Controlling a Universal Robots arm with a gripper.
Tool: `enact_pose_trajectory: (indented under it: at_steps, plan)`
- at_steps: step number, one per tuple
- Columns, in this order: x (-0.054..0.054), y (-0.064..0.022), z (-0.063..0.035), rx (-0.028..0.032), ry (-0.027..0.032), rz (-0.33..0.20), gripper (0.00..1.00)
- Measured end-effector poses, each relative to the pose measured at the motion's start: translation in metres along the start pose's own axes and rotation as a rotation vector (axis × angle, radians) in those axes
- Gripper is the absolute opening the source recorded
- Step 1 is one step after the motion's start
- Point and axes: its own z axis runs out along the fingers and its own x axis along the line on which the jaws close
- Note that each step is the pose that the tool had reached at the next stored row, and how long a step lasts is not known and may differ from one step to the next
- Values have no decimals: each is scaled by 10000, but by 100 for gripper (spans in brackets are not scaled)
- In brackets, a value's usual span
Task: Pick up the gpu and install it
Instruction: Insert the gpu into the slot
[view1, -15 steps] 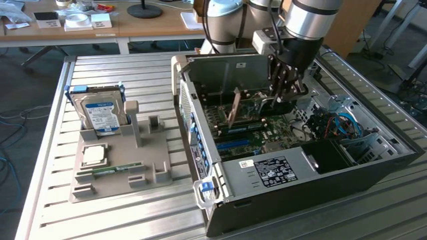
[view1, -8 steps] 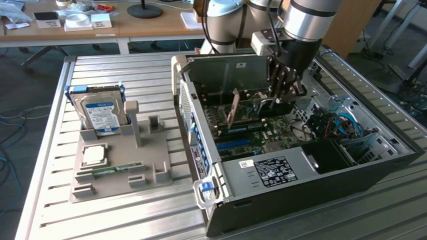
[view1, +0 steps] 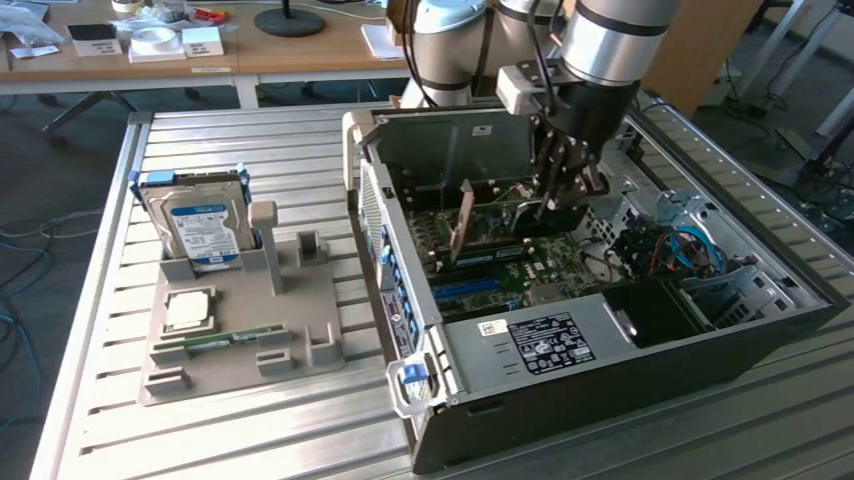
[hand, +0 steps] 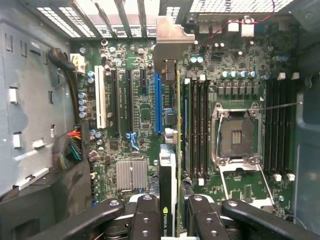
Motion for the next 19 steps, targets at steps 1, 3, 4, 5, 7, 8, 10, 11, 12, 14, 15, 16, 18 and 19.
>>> enact_pose_trajectory:
  at_steps: [1,3,4,5,7,8,10,11,12,14,15,16,18,19]
  plan:
    - [4,4,7,2,-4,3,27]
    - [6,12,36,1,0,1,27]
    - [7,17,54,1,1,1,27]
    - [8,21,72,1,-1,1,27]
    - [9,27,108,1,1,0,27]
    - [9,29,121,1,0,-1,27]
    - [10,32,145,1,0,1,27]
    - [10,34,157,1,0,1,27]
    - [11,35,170,1,1,1,27]
    - [11,41,199,1,-1,2,27]
    - [12,43,211,1,-1,2,27]
    - [12,44,220,1,0,1,27]
    - [13,45,223,0,2,-1,27]
    - [13,45,223,0,2,-1,27]
